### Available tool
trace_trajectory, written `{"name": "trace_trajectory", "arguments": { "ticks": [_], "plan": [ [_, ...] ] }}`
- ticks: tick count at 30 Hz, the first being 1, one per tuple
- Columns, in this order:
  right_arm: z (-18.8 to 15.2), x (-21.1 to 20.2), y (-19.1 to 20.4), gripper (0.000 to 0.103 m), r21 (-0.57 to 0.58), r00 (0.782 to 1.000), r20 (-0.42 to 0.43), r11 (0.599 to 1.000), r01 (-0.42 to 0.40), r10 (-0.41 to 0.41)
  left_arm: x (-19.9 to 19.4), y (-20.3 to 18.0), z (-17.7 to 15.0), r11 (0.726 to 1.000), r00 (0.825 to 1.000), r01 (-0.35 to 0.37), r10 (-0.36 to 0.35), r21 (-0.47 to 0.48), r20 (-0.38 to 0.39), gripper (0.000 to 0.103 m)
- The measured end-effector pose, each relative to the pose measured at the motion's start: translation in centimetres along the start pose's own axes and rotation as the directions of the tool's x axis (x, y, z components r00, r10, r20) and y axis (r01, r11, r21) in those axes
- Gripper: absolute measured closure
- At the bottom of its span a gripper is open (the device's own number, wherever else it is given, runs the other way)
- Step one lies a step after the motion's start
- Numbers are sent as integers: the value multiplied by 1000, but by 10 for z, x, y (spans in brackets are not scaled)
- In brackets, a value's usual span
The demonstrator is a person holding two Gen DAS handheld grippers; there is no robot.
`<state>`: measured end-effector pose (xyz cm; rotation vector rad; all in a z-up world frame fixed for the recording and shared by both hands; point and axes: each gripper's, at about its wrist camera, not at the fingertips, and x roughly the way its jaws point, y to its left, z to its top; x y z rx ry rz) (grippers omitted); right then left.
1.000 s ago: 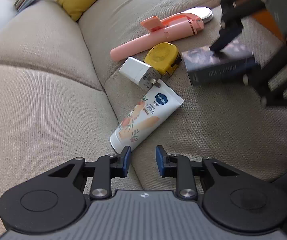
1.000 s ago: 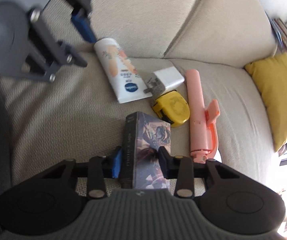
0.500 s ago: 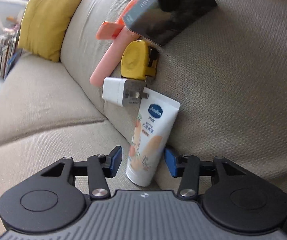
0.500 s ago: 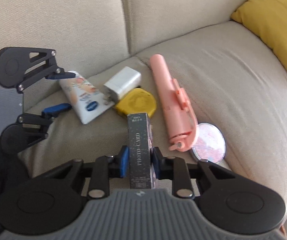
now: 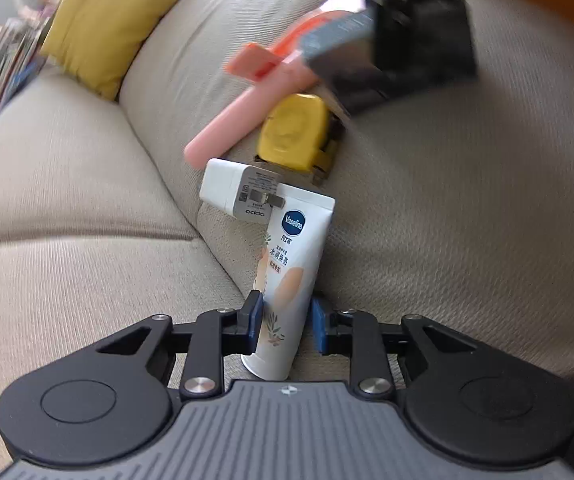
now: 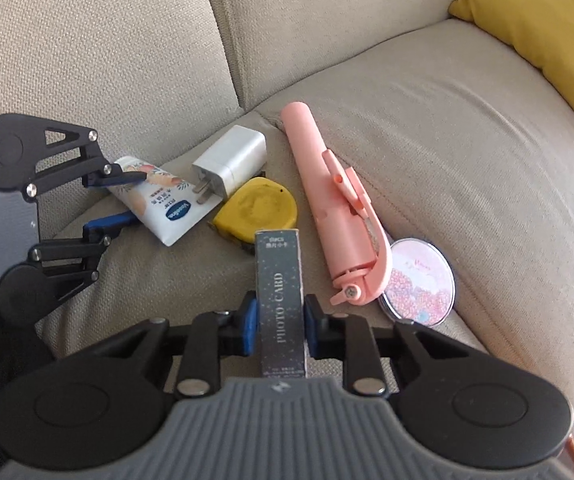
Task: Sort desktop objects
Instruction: 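Grasp the white Vaseline lotion tube with the left gripper, then carry the card box and lotion tube over the orange box with both grippers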
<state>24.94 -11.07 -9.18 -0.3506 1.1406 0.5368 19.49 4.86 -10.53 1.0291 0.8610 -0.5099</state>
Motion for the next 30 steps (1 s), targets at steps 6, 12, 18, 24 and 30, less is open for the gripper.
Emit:
{"name": "trace_trajectory", "arguments": {
  "ticks": [6, 12, 18, 24, 30],
  "plan": [
    [-3, 1, 0, 79, 95, 990, -13, 986, -137, 139, -28, 47, -8, 909, 970, 235, -242, -344, 24, 75],
    [-2, 6, 15, 79, 54, 995, -25, 994, -93, 95, -42, 56, -20, 795, 946, 293, -323, -530, 39, 76],
    [5, 9, 15, 78, 55, 994, -44, 994, -95, 97, 1, 53, -10, 787, 950, 259, -311, -560, 2, 75],
    [11, 7, 12, 78, 62, 993, -55, 993, -102, 106, 4, 40, 9, 851, 961, 231, -276, -472, -29, 67],
    [5, 10, 10, 78, 74, 991, -64, 991, -109, 114, 13, 19, 17, 924, 971, 167, -215, -343, -108, 42]
  ]
}}
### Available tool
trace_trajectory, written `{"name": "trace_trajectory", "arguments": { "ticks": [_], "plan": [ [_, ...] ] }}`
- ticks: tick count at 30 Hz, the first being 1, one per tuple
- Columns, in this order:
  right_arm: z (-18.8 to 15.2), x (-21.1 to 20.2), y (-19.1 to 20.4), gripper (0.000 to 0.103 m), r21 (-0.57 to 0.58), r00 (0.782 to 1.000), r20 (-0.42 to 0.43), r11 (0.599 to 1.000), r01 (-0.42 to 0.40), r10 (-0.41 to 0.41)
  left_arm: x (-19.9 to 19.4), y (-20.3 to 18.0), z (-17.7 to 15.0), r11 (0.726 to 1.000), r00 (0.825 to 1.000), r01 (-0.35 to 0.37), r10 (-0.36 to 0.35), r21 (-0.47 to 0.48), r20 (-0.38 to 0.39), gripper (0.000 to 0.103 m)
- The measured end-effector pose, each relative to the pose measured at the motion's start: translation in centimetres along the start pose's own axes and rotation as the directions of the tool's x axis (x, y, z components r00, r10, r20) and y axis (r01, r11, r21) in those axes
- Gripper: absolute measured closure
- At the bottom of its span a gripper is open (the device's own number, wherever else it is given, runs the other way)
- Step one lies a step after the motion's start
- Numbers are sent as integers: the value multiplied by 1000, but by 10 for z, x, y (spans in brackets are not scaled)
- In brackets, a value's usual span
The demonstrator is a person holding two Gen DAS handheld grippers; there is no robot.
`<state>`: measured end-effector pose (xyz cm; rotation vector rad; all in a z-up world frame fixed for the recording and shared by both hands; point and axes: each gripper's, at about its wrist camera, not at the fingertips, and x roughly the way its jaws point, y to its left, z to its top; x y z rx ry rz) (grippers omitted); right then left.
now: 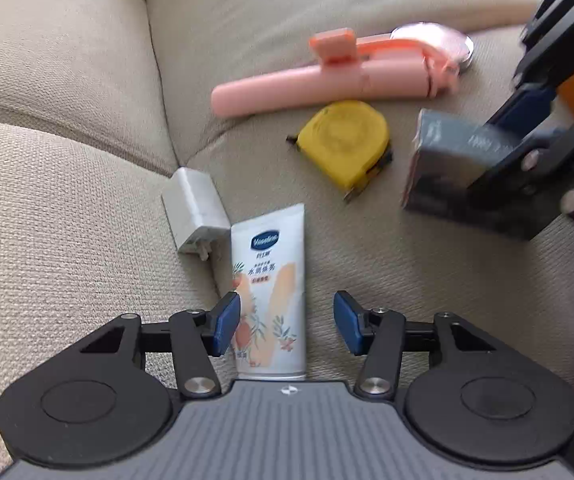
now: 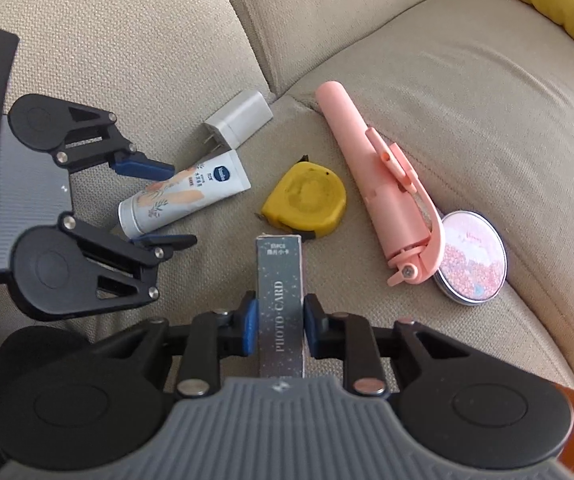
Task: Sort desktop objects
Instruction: 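Carry the card box and lotion tube over the orange box with both grippers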
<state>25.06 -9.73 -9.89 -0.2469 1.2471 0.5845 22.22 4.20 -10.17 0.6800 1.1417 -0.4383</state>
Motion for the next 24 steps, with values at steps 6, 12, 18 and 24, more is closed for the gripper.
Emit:
{"name": "trace_trajectory", "arguments": {
  "ticks": [6, 12, 18, 24],
  "plan": [
    [-2, 1, -2, 78, 20, 1000, 2, 1000, -6, 6, 4, 13, -2, 996, 1000, 10, -9, -85, 19, 55],
    [-10, -9, -5, 79, 54, 1000, 14, 999, -3, 2, -14, 28, -11, 985, 1000, 10, -5, -171, 30, 77],
    [-26, -34, -12, 79, 146, 996, 70, 987, -72, 62, -62, 32, -34, 943, 993, 63, -26, -328, 116, 80],
    [-58, -100, -11, 79, 192, 977, 200, 975, -108, 69, -120, 25, -25, 878, 952, 214, -89, -429, 293, 82]
  ]
}}
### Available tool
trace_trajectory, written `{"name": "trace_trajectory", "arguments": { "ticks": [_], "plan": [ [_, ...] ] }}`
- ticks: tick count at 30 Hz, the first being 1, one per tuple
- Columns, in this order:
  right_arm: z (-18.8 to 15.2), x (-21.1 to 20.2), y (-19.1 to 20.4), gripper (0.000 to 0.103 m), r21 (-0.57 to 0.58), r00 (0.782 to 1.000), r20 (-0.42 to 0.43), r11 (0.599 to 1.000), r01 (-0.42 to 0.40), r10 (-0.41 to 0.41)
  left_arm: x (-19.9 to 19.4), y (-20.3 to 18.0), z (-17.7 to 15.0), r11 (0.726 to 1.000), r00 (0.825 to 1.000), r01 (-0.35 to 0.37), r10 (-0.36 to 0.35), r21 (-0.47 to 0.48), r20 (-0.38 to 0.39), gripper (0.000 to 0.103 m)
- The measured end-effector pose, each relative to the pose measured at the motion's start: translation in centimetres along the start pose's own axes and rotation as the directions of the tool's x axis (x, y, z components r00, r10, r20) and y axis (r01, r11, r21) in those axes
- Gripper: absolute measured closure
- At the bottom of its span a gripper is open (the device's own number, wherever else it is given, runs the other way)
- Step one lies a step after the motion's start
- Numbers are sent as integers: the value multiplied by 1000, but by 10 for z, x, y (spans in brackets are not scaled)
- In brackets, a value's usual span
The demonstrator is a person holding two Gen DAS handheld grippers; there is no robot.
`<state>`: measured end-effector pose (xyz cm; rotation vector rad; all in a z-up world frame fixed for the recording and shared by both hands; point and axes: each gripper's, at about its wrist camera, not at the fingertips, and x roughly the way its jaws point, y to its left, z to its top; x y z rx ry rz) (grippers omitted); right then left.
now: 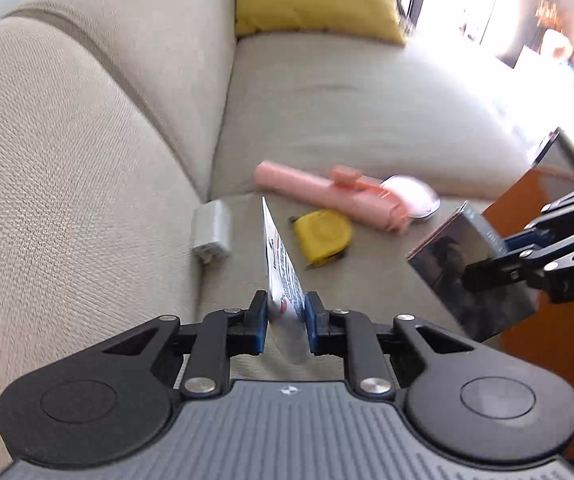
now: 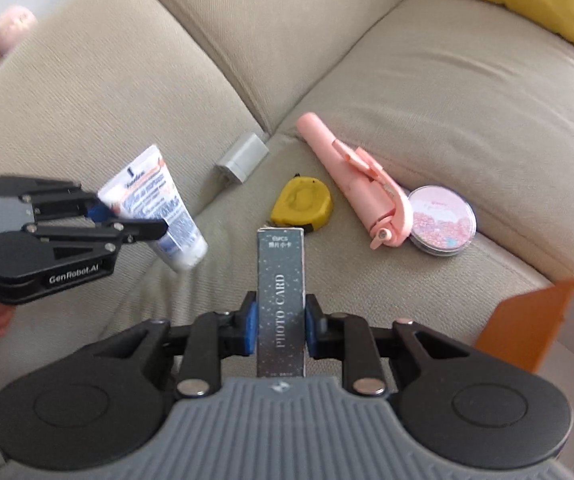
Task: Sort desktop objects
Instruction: 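Carry the card box and lotion tube over the orange box with both grippers, then lower card box and lotion tube into the box and open both grippers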
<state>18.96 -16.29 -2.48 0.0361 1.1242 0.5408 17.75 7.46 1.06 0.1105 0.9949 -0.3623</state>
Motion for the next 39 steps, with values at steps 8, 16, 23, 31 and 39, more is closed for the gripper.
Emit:
{"name": "trace_trajectory", "arguments": {
  "ticks": [8, 16, 23, 31, 39],
  "plan": [
    [-50, -117, -31, 79, 141, 980, 186, 989, 36, -63, -79, -85, 14, 984, 972, 174, -178, 41, 155, 82],
    [-115, -143, -93, 79, 340, 959, 161, 926, 167, -232, -59, -194, 25, 937, 934, 311, -333, 161, 132, 82],
    [-135, -111, -140, 79, 354, 913, 22, 857, 374, -407, 3, -272, 12, 912, 937, 315, -343, 264, 67, 82],
    [-133, -76, -153, 79, 303, 871, -68, 822, 483, -487, 63, -279, -3, 917, 944, 324, -329, 234, -20, 82],
    [-128, -70, -149, 80, 241, 838, -116, 804, 544, -533, 81, -271, -10, 915, 934, 358, -352, 184, -63, 82]
  ]
}}
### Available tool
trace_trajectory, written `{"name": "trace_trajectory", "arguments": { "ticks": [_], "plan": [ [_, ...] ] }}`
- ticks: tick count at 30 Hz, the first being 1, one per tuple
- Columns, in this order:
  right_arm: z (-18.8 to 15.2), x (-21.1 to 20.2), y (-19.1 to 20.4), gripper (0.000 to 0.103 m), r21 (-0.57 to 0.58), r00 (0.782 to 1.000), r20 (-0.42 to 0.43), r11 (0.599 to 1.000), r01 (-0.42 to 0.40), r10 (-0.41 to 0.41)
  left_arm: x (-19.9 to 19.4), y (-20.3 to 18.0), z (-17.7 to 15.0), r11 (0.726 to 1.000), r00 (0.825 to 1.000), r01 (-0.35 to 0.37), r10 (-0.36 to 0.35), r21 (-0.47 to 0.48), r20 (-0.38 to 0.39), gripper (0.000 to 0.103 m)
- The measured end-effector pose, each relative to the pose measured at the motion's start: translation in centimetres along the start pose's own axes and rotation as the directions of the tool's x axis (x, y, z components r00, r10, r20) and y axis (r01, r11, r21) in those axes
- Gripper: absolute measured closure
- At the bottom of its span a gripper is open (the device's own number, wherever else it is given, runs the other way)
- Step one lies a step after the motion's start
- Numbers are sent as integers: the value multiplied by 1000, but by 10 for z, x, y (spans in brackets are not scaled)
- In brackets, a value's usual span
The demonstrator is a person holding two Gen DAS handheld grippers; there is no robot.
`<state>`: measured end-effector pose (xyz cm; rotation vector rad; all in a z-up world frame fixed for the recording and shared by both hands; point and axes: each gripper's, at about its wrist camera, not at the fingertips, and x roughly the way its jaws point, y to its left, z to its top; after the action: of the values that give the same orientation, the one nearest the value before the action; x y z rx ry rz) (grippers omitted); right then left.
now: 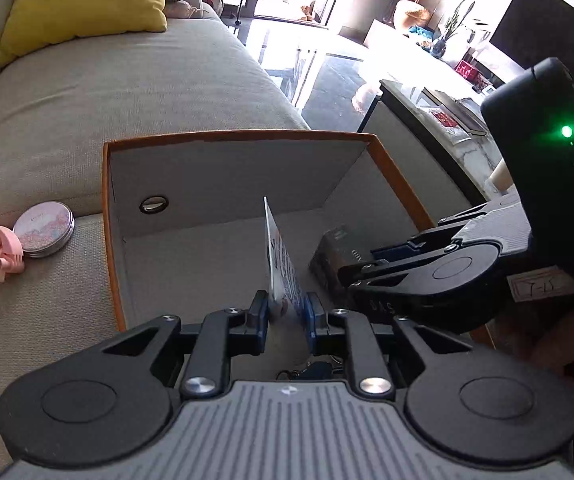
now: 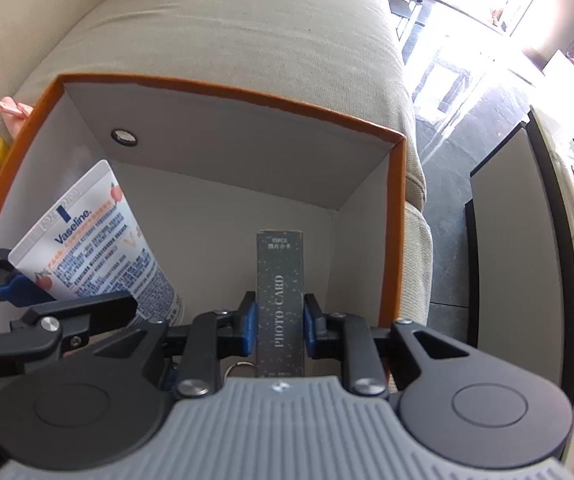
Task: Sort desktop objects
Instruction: 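Lower card box and lotion tube into the box and open both grippers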
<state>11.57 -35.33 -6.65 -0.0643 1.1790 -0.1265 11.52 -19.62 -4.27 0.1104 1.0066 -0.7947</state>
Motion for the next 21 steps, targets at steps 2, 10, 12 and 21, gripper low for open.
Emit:
{"name": "trace_trajectory", "arguments": {
  "ticks": [2, 10, 12, 21],
  "plan": [
    [0, -1, 1, 81, -16, 1000, -11, 1000, 26, -26, 1, 2, -3, 1000, 1000, 20, -20, -14, -2, 82],
    [1, -6, -10, 88, 10, 998, -49, 999, -31, 32, 4, 7, -8, 996, 998, 58, -57, -60, 10, 82],
    [5, -13, -13, 87, 24, 998, -32, 999, -48, 48, 6, 7, -9, 997, 998, 55, -55, -60, 12, 82],
    [3, -47, -45, 86, 82, 992, 93, 992, -97, 89, 27, -5, -4, 999, 1000, 9, -8, -45, 8, 82]
  ]
}}
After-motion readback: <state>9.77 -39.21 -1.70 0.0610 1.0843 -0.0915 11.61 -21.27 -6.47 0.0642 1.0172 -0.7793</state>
